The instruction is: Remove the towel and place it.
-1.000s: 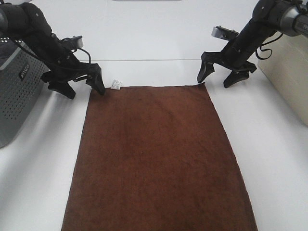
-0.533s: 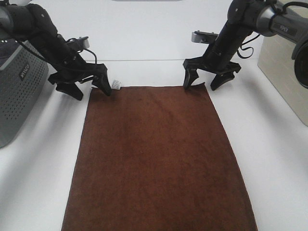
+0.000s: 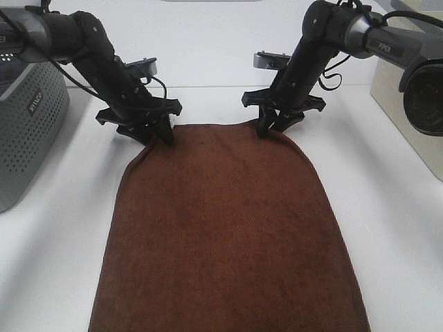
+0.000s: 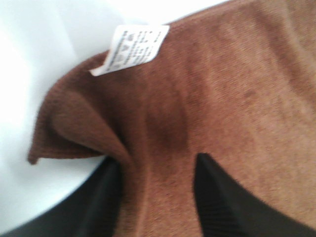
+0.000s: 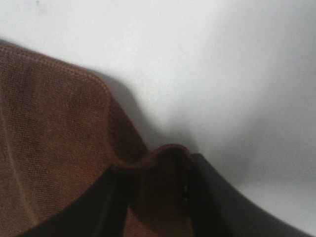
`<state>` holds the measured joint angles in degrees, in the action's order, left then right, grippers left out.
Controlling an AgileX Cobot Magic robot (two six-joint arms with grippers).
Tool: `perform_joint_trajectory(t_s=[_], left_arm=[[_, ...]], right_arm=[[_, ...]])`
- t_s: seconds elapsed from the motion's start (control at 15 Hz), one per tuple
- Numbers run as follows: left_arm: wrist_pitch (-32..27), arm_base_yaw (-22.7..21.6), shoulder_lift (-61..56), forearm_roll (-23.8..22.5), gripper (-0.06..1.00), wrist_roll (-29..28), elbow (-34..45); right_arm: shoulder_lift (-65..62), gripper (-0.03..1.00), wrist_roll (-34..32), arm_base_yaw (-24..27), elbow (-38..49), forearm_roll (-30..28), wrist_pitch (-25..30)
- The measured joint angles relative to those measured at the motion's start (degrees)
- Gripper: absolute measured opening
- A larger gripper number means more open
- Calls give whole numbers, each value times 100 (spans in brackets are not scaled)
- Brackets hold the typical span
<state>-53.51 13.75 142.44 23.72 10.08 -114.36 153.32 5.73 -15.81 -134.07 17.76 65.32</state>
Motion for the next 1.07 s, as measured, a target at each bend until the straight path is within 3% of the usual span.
perform_joint_trajectory(t_s=[0.13,0.27,0.67,1.07], left_arm=[[17,0,0,-258,13,0,0],[97,0,0,-304,0,92,0],[756,0,6,-533,0,384,-69],[1662,0,6,-550,0,647,-602]], right_arm=[[6,13,-6,0,0,-115,0],[6,2,0,0,0,-155,-6],[155,2,6,-29,-567,-733,-160],[292,1,109,-29,-1432,-1054,-1186]])
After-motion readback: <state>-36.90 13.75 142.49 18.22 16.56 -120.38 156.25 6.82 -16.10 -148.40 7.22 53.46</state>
